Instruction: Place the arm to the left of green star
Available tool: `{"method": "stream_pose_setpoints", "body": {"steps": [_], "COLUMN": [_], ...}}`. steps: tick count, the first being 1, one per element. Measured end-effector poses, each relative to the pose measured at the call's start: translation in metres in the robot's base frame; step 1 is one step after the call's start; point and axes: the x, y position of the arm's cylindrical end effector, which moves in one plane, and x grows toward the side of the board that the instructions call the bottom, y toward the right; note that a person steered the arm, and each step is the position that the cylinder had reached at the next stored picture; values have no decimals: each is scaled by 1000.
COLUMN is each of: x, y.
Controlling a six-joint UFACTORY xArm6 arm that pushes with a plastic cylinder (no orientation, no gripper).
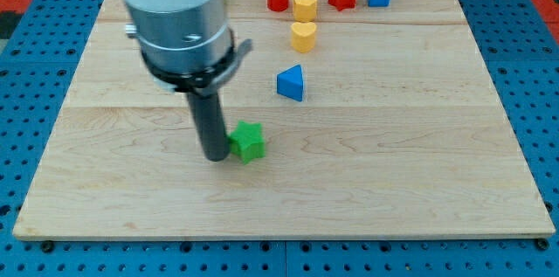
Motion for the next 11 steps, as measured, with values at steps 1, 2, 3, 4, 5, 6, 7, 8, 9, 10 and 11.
{"method": "stream_pose_setpoints", "body": {"steps": [1,2,3,4,5,6,7,8,9,10,11], "x": [-1,-5,38,58,58,58,63,75,77,57,56], "y": [45,75,80,118,171,177,182,208,210,182,146]}}
